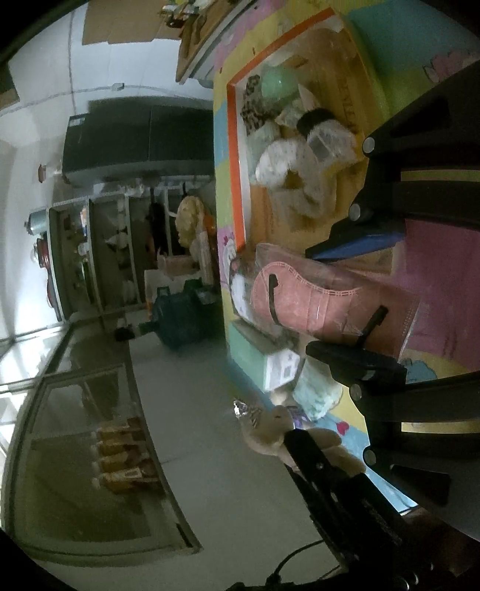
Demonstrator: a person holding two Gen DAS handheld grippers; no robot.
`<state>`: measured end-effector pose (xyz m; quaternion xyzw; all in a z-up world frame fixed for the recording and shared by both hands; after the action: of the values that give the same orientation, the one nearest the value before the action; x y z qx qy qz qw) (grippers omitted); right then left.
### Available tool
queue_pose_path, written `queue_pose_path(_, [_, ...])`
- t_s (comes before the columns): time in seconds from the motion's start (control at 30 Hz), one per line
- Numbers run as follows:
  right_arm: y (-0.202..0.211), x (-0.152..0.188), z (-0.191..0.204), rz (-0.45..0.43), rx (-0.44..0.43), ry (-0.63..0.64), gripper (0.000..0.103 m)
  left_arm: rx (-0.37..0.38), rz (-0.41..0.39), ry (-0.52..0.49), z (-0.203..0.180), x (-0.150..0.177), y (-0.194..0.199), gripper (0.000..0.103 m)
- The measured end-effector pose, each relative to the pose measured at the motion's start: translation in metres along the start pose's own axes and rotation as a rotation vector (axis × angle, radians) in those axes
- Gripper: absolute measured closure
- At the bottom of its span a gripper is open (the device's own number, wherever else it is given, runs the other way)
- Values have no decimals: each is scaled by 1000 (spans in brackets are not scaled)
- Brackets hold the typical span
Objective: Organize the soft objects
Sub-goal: 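Carry the teddy bear with the left gripper while the right carries the pink pack over the box lid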
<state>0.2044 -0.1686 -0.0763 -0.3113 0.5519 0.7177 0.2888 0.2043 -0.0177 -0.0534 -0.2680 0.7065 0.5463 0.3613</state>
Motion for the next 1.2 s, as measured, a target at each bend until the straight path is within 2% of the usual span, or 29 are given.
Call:
queue_pose_path(0.53, [29, -11, -73, -67, 50, -76, 58, 59, 14, -73, -78, -8, -23, 64])
queue_pose_path(1.2, [50, -7, -177, -100, 143, -189, 58, 112, 85, -139, -161, -2, -70, 64])
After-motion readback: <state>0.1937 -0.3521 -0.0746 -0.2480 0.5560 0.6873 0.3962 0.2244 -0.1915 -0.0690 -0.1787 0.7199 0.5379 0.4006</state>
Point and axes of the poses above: each gripper's, at about its wrist camera, not at the fingertips, and y roughly against the way its jaws point, z to its left, x to its underside, the point moved 10 cm from there along -y, roughly the way its jaws point, and after that the axes turned 8 degrees about z, right-handed, at the moved point
